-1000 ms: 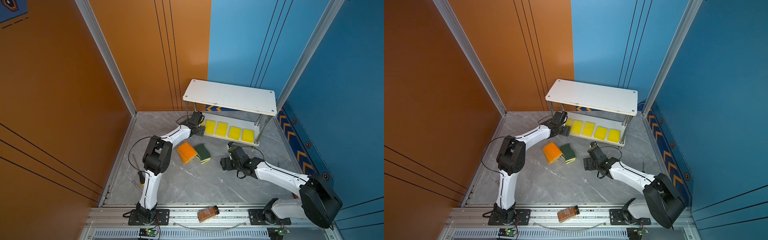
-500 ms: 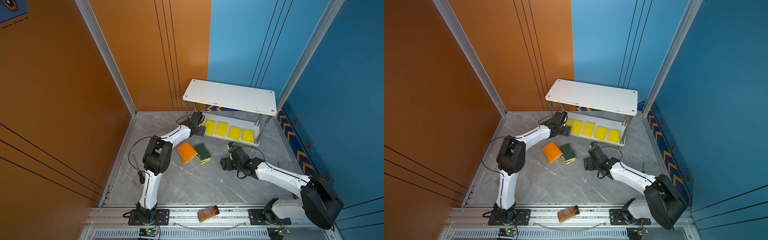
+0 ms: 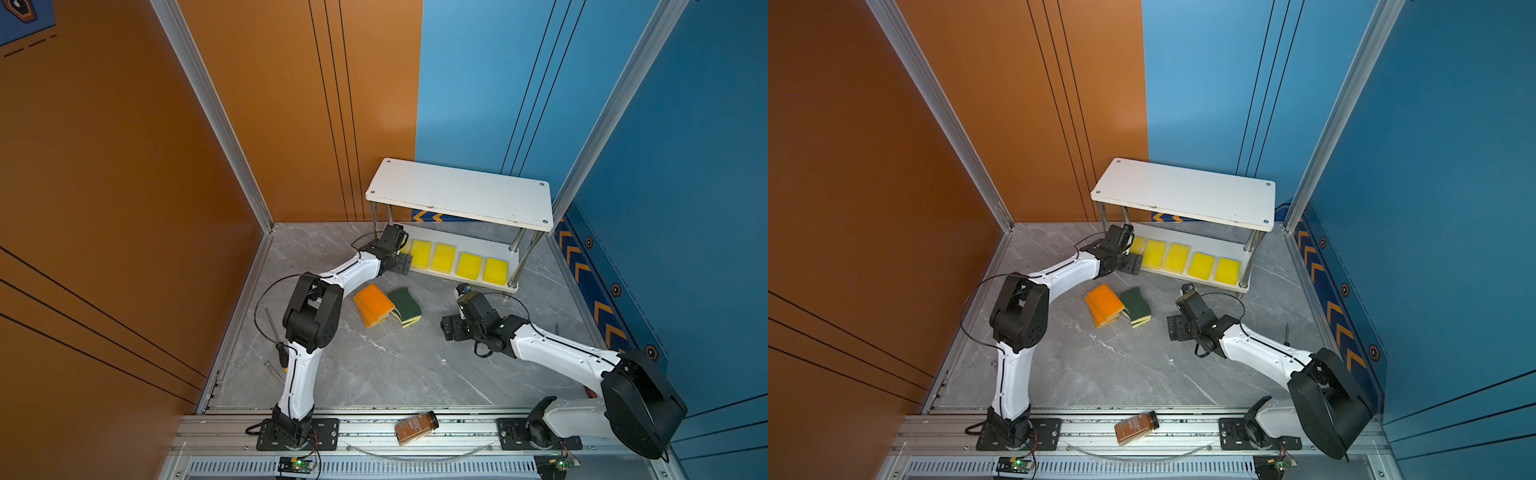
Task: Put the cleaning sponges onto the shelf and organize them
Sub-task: 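Open the left gripper and withdraw it from the shelf, then move the left gripper toward the orange sponges while the right gripper approaches the green sponge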
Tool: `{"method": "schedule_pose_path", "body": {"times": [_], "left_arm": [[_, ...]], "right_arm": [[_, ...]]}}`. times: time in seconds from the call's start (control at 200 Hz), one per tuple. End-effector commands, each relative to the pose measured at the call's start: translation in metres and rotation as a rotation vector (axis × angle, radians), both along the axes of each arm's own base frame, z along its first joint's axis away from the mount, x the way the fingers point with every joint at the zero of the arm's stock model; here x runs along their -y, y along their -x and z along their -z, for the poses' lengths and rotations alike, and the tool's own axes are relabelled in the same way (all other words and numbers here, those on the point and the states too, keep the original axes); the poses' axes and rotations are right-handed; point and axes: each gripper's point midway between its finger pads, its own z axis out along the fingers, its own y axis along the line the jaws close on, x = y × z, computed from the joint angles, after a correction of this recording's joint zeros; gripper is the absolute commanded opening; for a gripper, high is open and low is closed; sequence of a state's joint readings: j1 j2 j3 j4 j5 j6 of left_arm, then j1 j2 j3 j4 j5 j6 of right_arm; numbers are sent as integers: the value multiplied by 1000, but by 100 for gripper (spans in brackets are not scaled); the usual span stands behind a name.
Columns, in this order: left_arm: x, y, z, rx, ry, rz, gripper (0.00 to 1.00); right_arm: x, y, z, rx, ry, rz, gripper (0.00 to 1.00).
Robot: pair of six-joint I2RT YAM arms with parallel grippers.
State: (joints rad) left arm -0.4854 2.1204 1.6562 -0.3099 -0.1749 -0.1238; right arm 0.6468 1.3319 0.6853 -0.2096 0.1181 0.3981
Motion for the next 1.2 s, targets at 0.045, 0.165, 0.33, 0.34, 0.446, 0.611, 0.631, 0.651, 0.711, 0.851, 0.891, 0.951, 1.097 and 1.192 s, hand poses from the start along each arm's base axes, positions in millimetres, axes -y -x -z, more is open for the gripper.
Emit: {"method": "schedule_pose_path", "body": {"times": [0.045, 0.165, 0.33, 0.34, 0.446, 0.611, 0.631, 0.651, 0.711, 0.851, 0.891, 0.951, 1.097, 1.192], "left_arm": [[-12, 9, -10, 4, -32, -24, 94], [-14, 14, -12, 5, -36, -23, 94], [-13, 24, -18, 3, -27, -8, 94], [-13, 25, -19, 5, -26, -7, 94], [-12, 34, -24, 4, -26, 2, 95], [-15, 53, -35, -15, -21, -3, 98], [-15, 56, -38, -15, -19, -2, 99], [-16, 60, -39, -16, -17, -1, 99], [-16, 69, -44, -13, -10, 3, 99], [-14, 90, -61, 5, 22, 21, 98], [-14, 95, -68, 16, 27, 26, 98], [-15, 102, -80, 37, 31, 25, 98], [-19, 124, -100, 68, 72, 28, 98], [-21, 140, -98, 49, 107, 39, 98]], "right_arm": [[9, 4, 3, -7, 21, 25, 92], [10, 4, 2, -5, 20, 26, 92], [8, 2, 0, 1, 13, 24, 92], [8, 3, 0, 1, 13, 24, 92], [7, 2, -2, 2, 8, 18, 92], [-1, -1, -5, -3, -11, -4, 92], [-1, 0, -5, -8, -6, -7, 92], [-1, 0, -6, -10, 0, -9, 92], [-1, -1, -8, -11, 12, -9, 93], [-2, -2, -15, 12, -2, -4, 93], [-2, -3, -16, 16, -5, -5, 93], [-4, -4, -17, 16, -7, -12, 93], [-9, -8, -20, 14, -6, -33, 93], [-16, -12, -23, 15, -17, -48, 93]]}}
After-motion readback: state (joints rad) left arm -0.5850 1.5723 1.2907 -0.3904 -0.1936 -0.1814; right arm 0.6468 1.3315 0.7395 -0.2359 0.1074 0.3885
